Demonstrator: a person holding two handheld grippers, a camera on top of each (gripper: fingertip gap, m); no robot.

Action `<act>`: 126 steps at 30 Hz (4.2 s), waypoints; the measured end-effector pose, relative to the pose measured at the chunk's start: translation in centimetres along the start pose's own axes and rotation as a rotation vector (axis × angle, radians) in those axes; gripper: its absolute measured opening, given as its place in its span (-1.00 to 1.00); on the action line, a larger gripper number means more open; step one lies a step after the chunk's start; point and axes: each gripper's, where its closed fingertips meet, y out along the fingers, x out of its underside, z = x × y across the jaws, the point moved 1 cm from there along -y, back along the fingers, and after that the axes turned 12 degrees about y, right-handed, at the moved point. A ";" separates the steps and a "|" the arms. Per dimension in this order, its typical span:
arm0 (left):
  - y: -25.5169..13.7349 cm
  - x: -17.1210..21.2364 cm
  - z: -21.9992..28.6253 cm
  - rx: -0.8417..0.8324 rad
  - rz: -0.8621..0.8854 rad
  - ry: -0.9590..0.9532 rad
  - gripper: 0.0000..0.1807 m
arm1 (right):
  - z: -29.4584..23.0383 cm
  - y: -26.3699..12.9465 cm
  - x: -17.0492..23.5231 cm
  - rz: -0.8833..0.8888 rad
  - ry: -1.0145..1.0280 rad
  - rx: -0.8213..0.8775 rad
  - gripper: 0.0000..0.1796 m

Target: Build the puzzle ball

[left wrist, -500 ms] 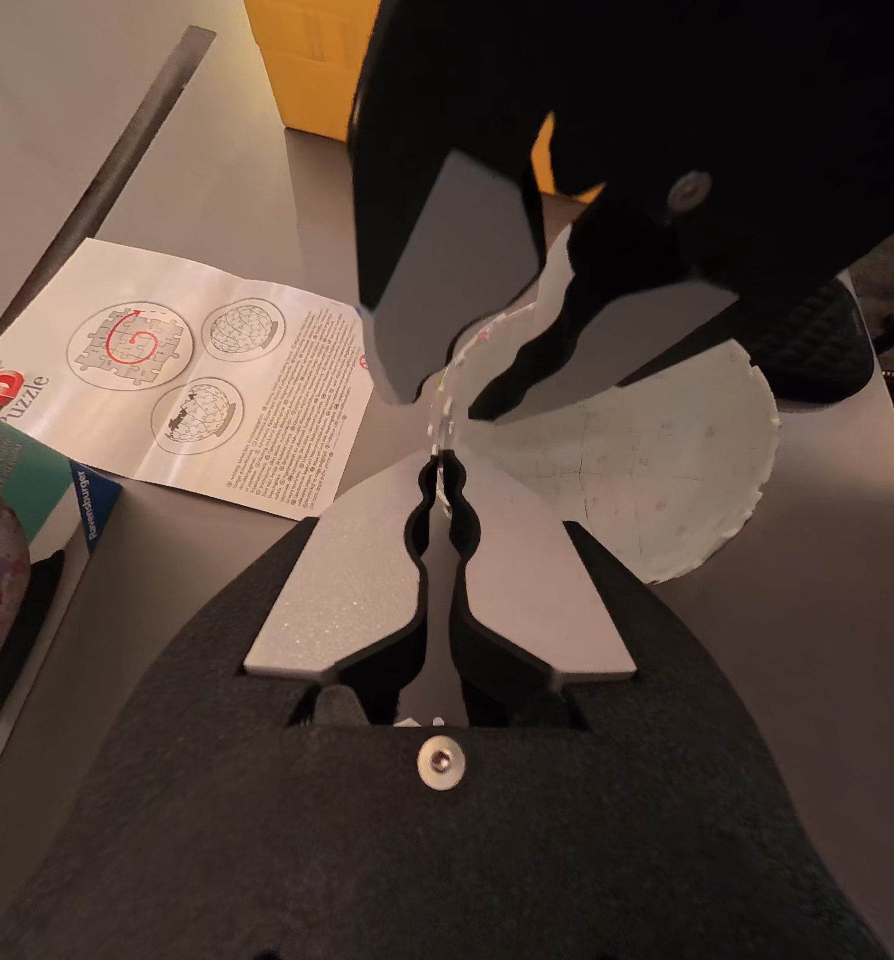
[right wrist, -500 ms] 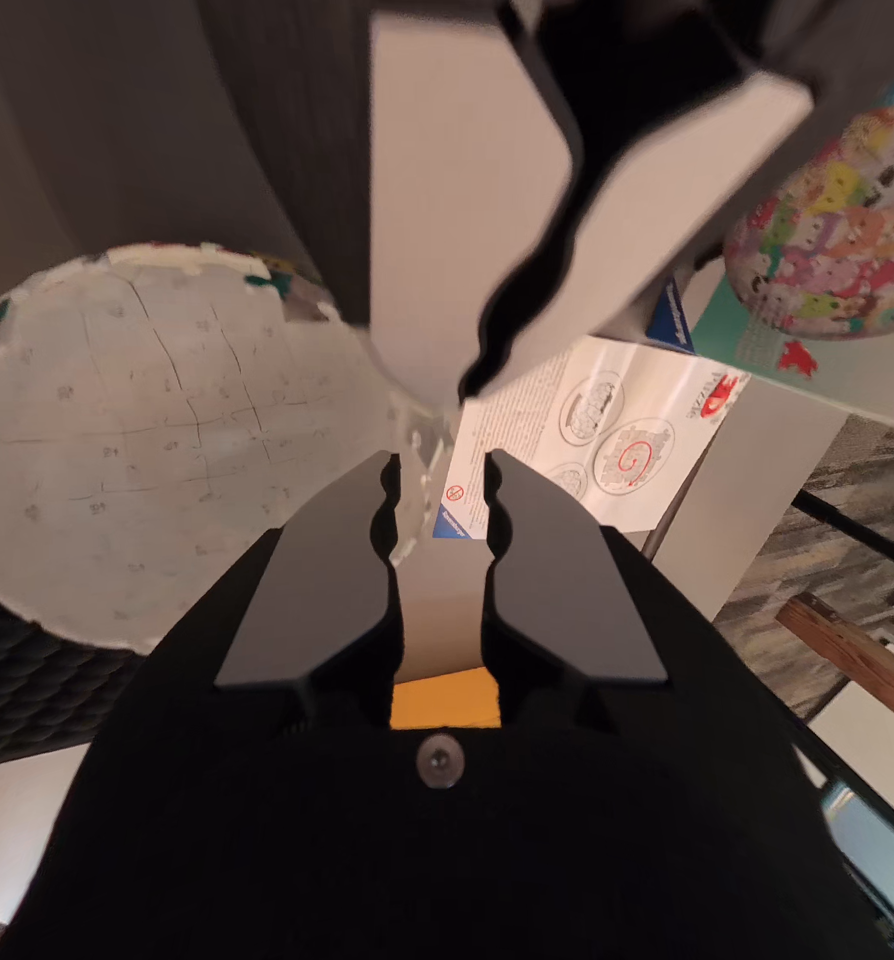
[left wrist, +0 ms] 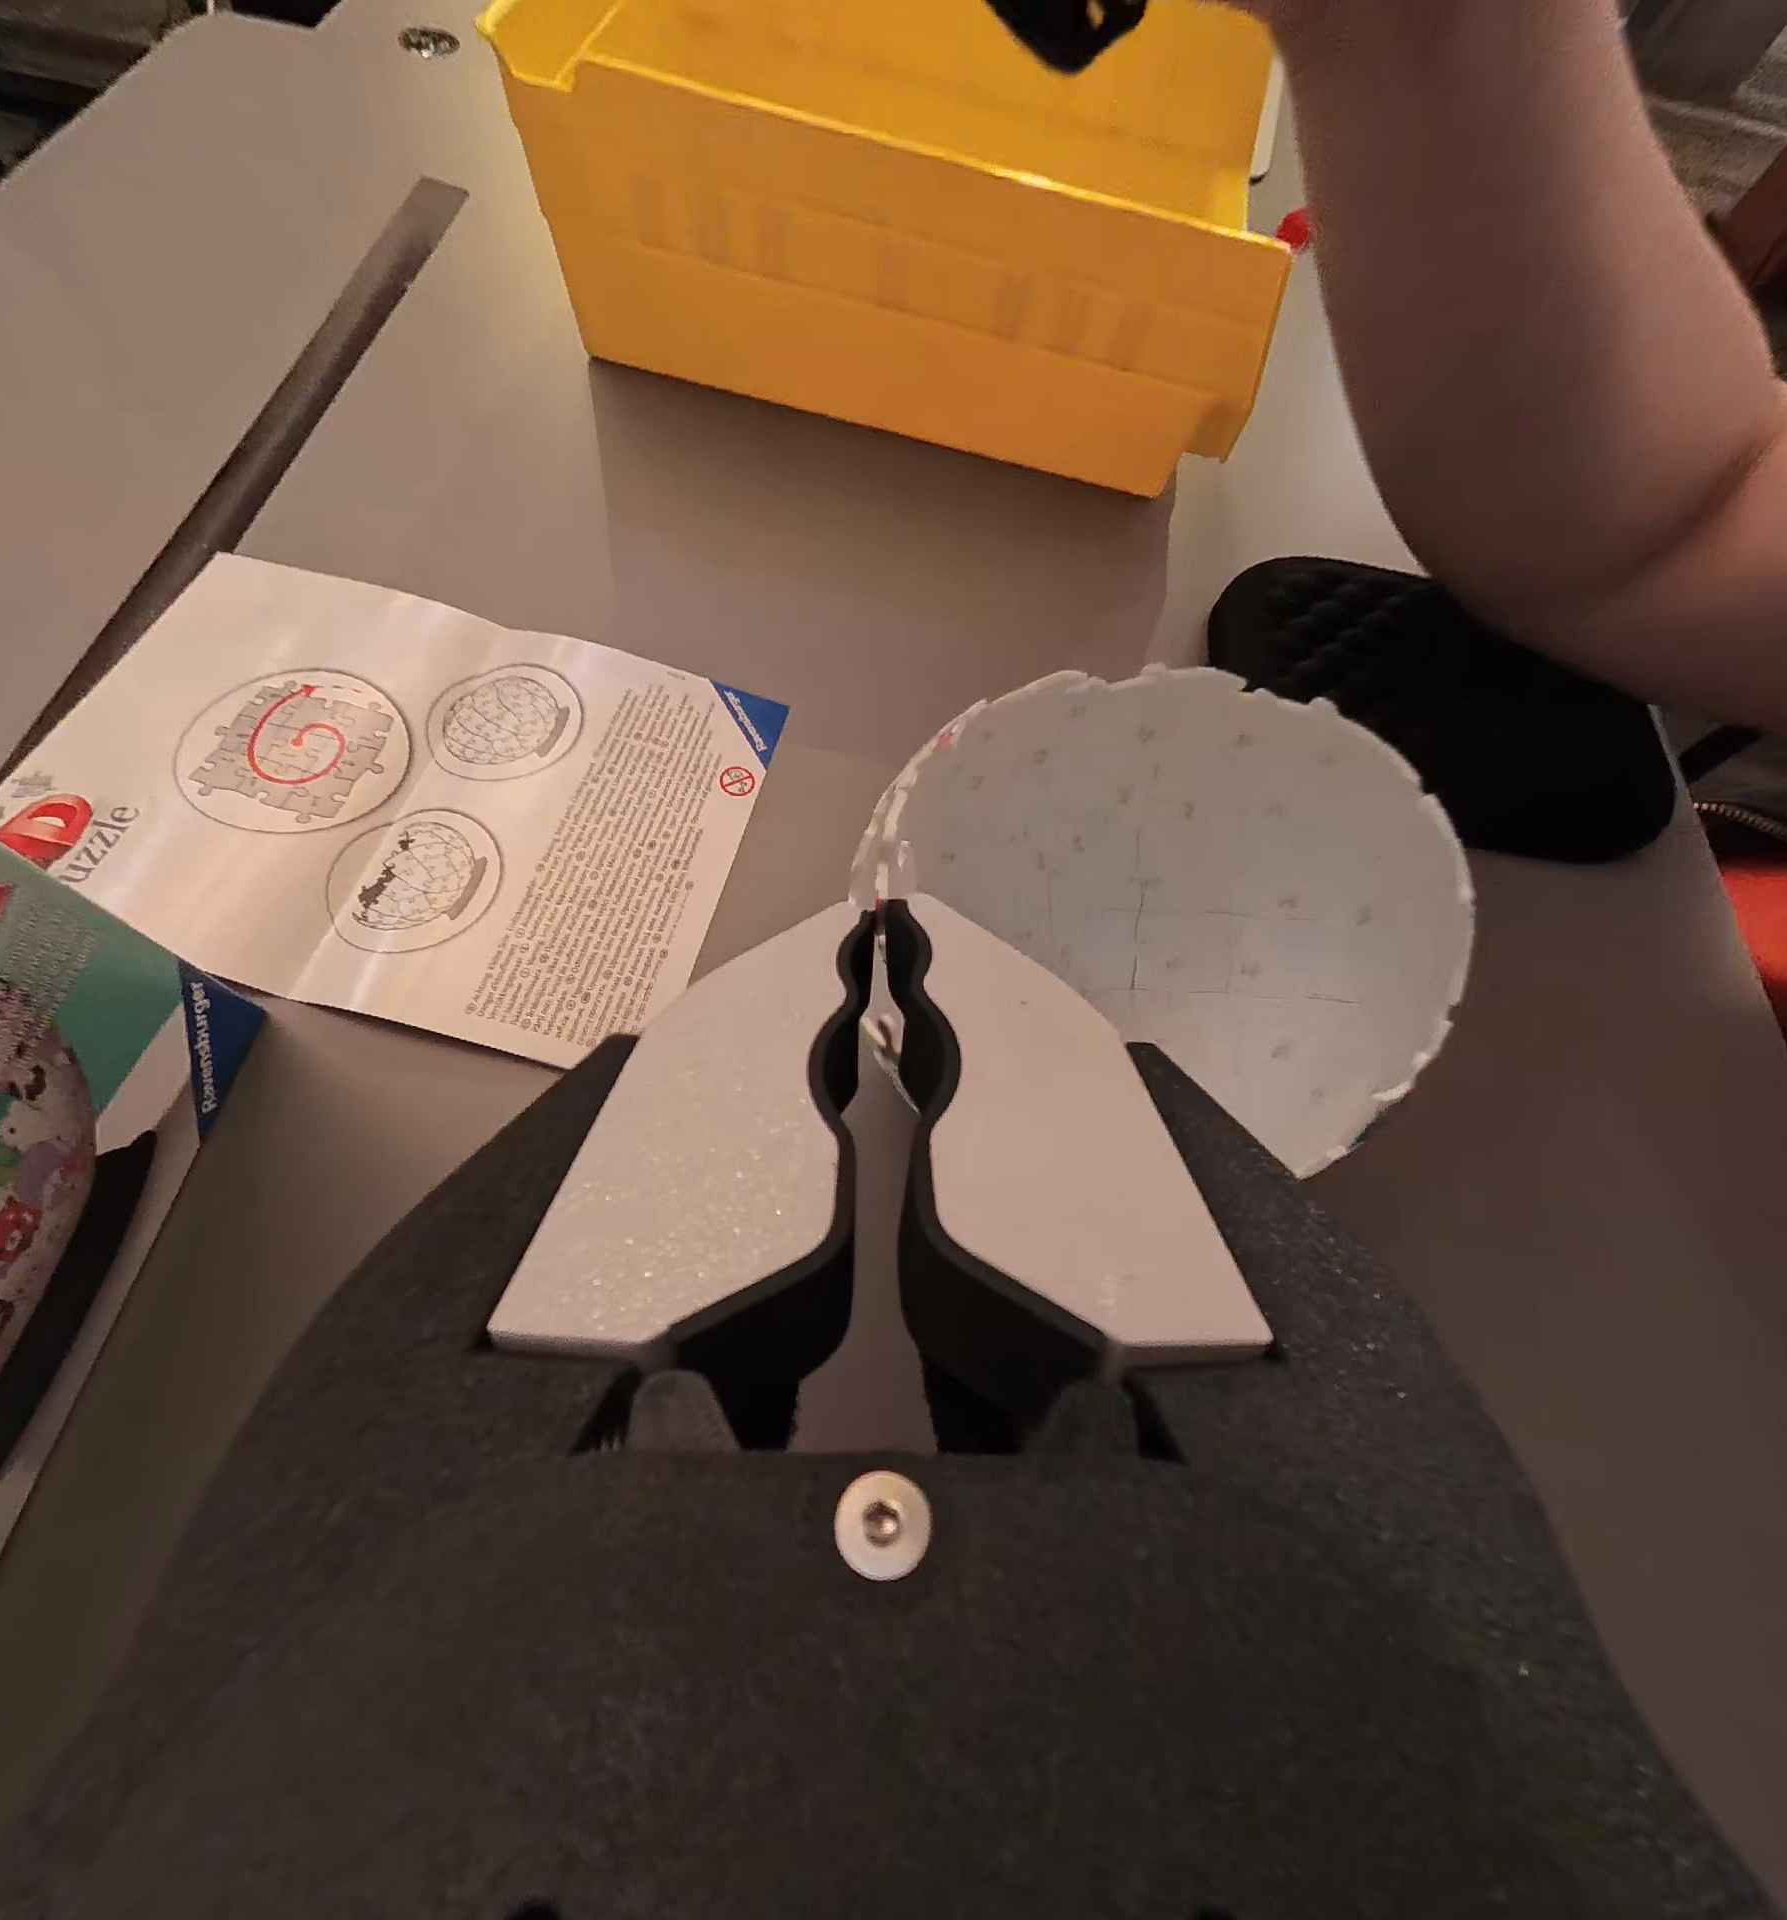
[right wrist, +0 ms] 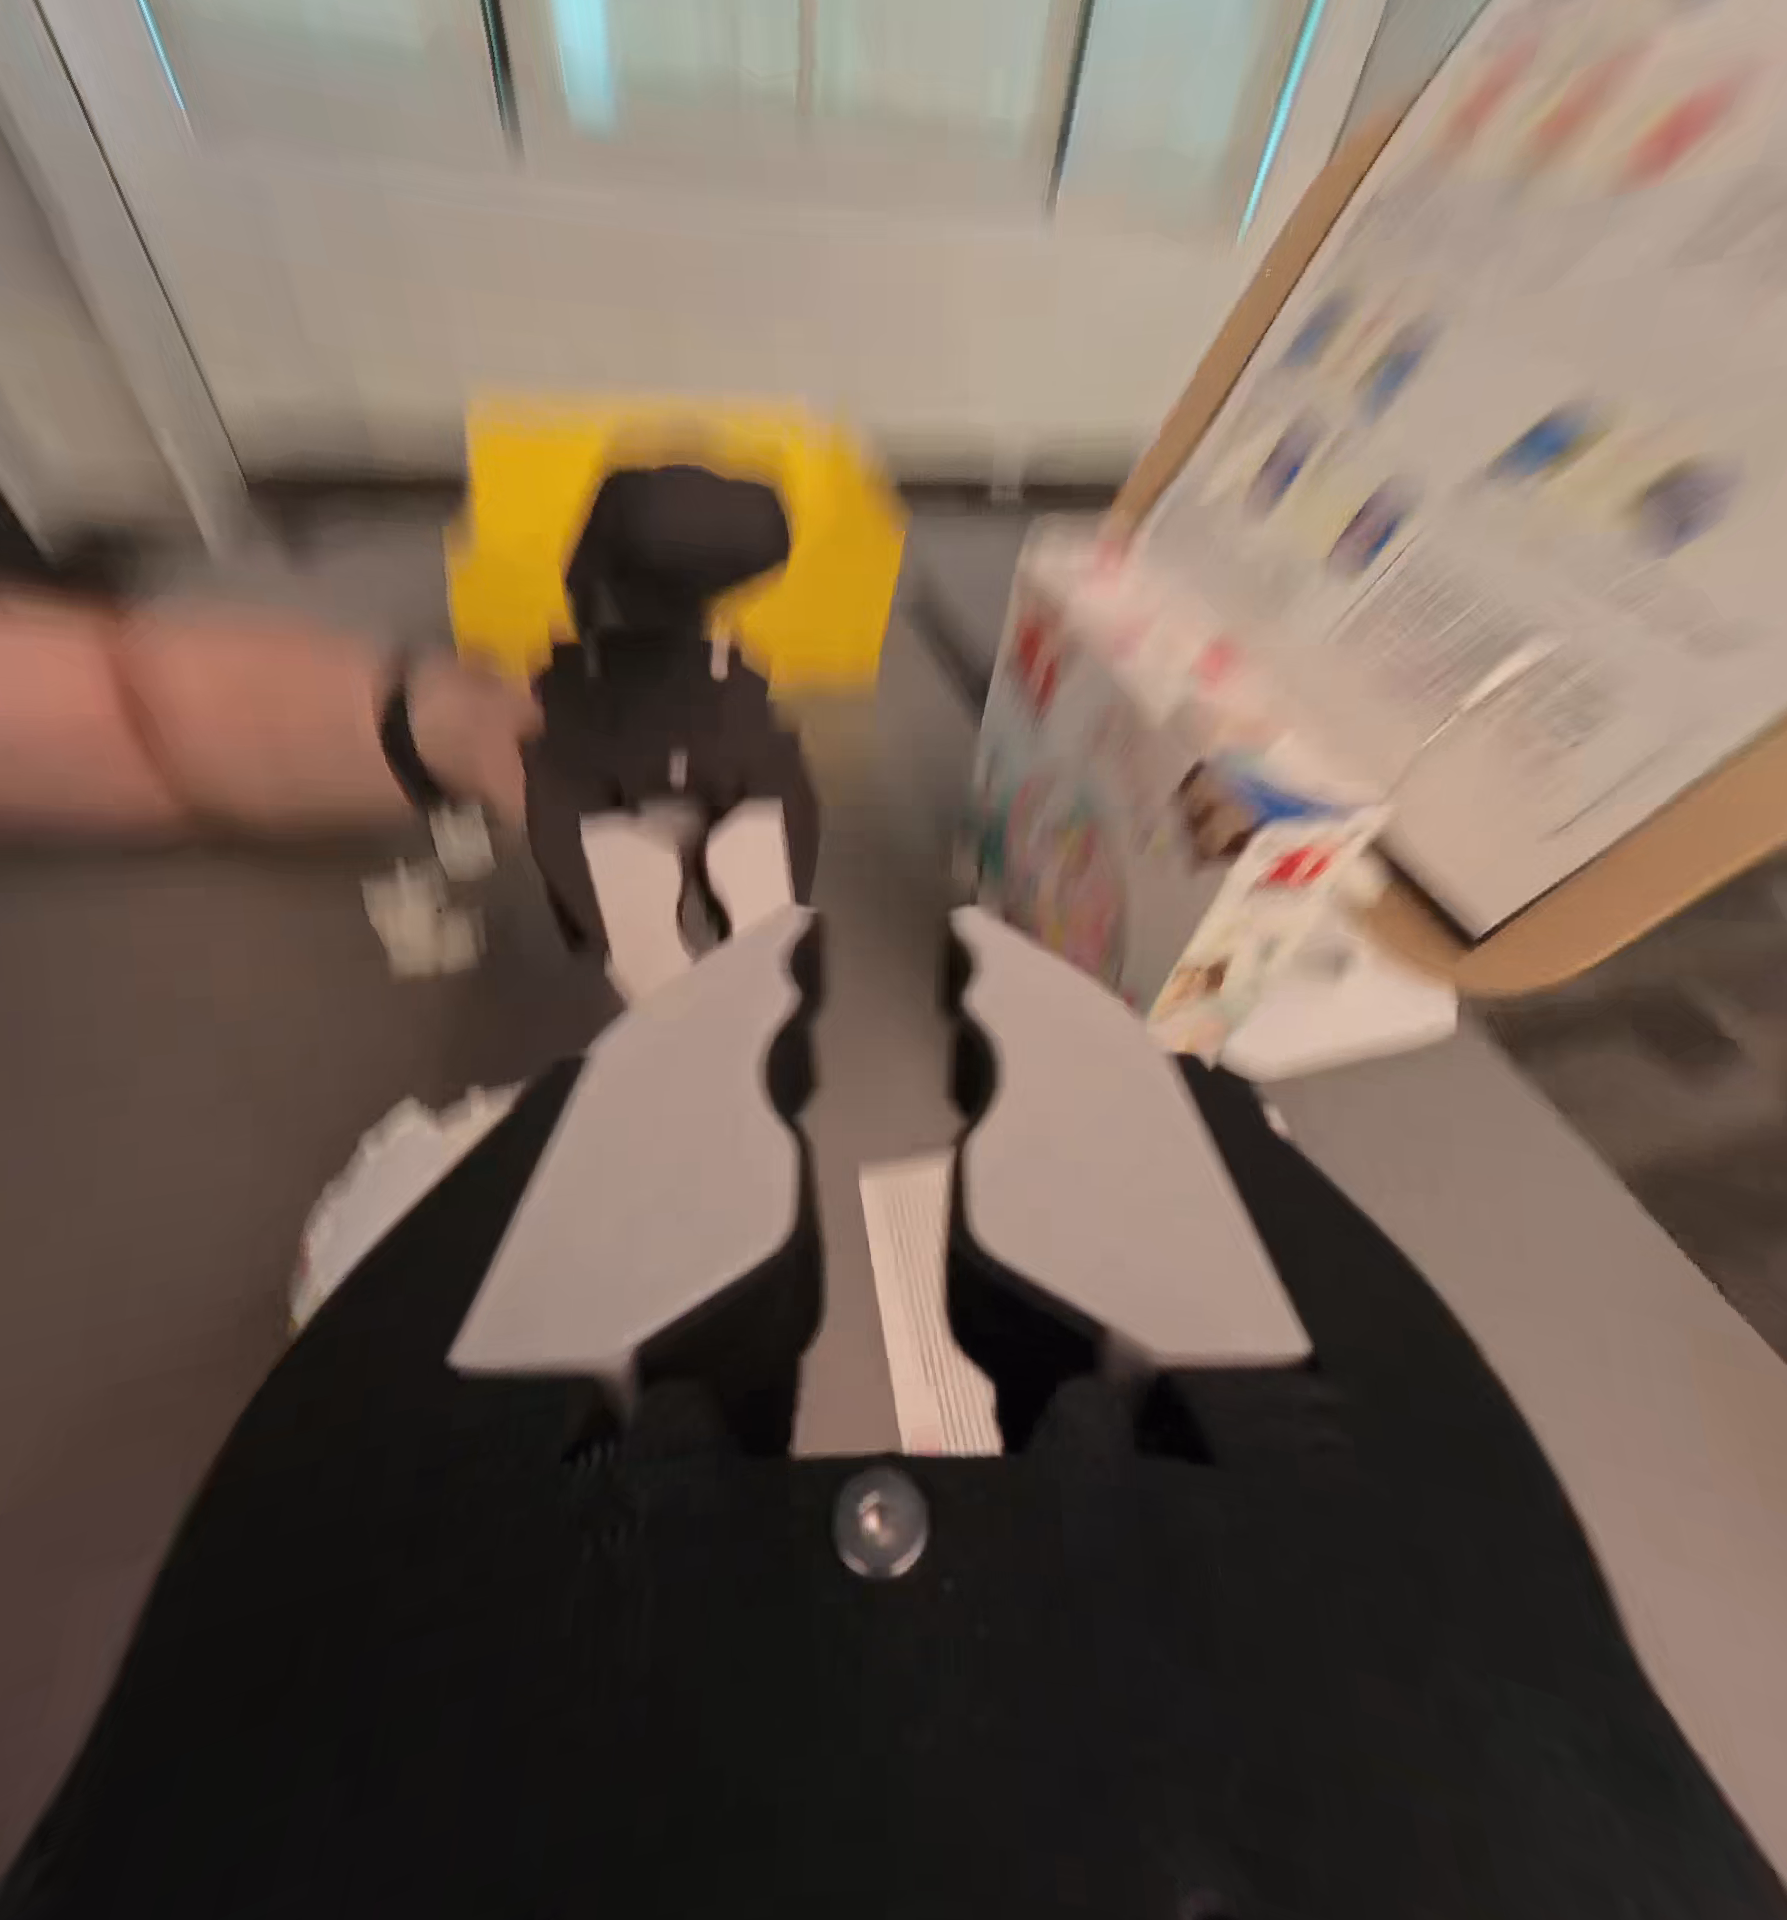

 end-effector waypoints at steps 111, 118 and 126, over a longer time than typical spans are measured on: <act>-0.4 -0.7 1.0 0.002 -0.387 -0.016 -0.98 | -0.2 1.5 9.0 -0.288 0.103 0.010 -0.62; 1.1 0.3 1.0 -0.029 -0.543 0.045 -0.98 | 0.0 1.3 9.3 -0.273 0.138 0.011 -0.56; 2.0 1.1 0.9 -0.060 -0.599 0.037 -0.98 | 0.2 1.6 10.2 -0.303 0.151 0.010 -0.52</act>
